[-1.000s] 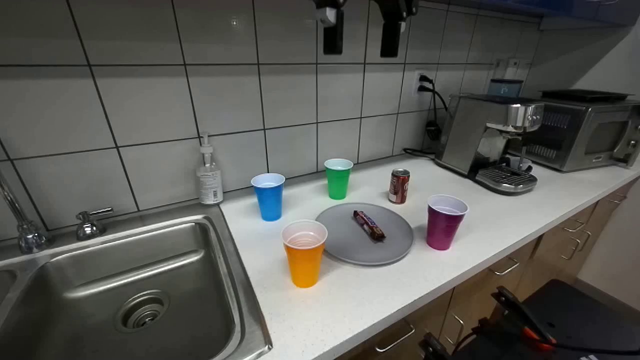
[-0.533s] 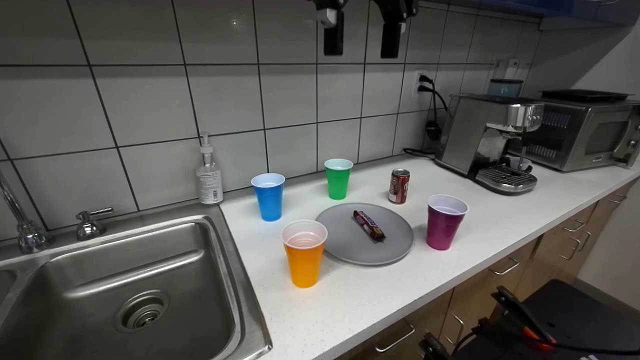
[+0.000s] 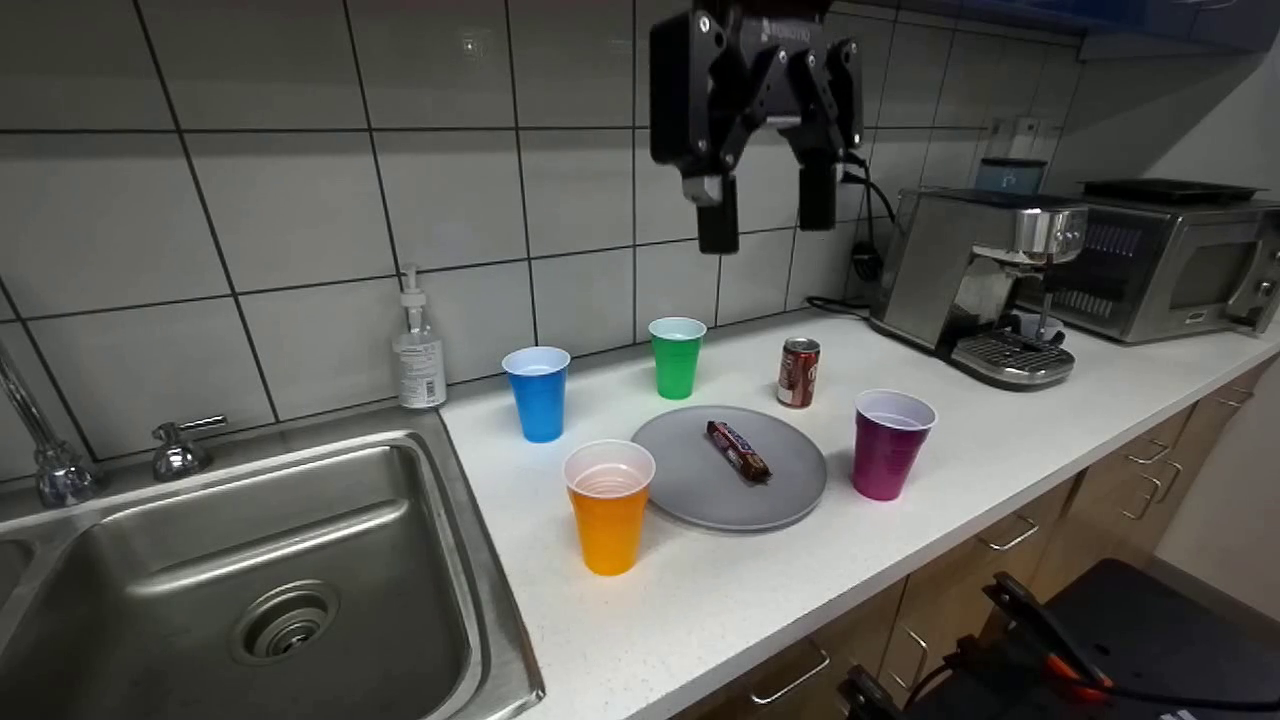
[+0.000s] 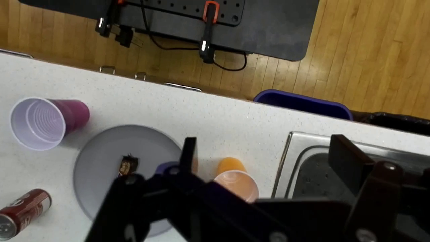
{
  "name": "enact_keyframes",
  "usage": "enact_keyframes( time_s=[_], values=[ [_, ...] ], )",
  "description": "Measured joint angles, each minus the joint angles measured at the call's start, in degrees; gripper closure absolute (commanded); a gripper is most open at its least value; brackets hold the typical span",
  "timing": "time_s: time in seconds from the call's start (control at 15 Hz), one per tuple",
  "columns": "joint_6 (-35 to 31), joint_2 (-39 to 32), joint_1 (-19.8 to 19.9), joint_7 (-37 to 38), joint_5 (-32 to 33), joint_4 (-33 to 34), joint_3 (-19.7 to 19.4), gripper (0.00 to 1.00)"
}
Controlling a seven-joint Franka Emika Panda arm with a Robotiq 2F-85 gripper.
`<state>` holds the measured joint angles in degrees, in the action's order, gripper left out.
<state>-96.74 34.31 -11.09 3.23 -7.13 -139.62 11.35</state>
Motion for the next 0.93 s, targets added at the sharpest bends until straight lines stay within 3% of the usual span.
enact_keyframes(
  time_s=[0.47,0.93],
  values=[
    [-3.4,-0.1,-0.3,-0.6,5.3,-8.7,0.0,0.0],
    [-16.5,-2.5,2.3,-0.6,17.4,-16.0,-2.0,0.0]
  ],
)
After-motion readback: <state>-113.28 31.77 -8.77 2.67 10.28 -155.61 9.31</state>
